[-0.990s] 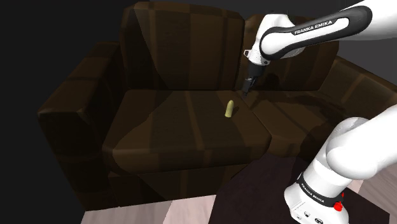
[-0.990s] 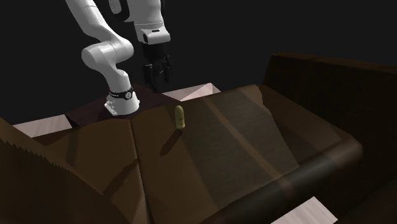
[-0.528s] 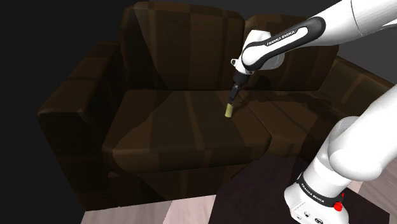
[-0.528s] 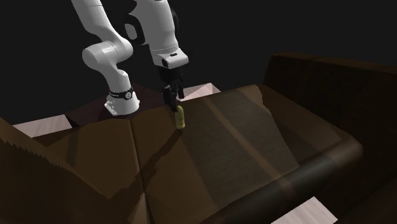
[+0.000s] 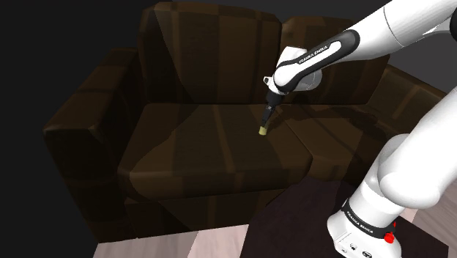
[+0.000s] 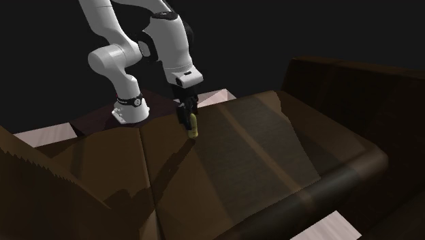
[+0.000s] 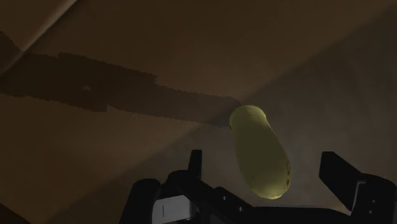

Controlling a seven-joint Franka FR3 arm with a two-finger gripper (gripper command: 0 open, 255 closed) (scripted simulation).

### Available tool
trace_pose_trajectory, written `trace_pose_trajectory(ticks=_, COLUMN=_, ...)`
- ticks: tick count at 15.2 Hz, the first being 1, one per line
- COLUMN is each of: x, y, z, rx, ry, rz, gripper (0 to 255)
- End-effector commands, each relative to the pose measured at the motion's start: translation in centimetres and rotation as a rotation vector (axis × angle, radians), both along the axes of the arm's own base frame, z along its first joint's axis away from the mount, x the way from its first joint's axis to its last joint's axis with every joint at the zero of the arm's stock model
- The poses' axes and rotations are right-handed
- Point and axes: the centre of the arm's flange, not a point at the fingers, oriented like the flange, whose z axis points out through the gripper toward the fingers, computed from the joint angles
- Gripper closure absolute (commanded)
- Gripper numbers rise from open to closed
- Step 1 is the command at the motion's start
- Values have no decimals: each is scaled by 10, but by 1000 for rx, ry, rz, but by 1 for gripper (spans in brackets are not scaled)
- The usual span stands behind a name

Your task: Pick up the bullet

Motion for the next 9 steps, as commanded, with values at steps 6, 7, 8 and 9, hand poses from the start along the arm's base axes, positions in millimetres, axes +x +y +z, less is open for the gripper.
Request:
trace_pose_trajectory(ticks=6, x=0, y=1, z=-2, rx=0, ry=-1, rz=0, gripper=255)
trace_pose_trajectory(ticks=7, x=0, y=1, z=-2, rx=0, ry=-1, rz=0, gripper=255)
trace_pose_trajectory(ticks=8, x=0, y=1, z=-2, rx=0, ry=-1, rz=0, gripper=255)
trace_pose_trajectory(ticks=9, x=0, y=1, z=-2, rx=0, ry=-1, rz=0, gripper=255)
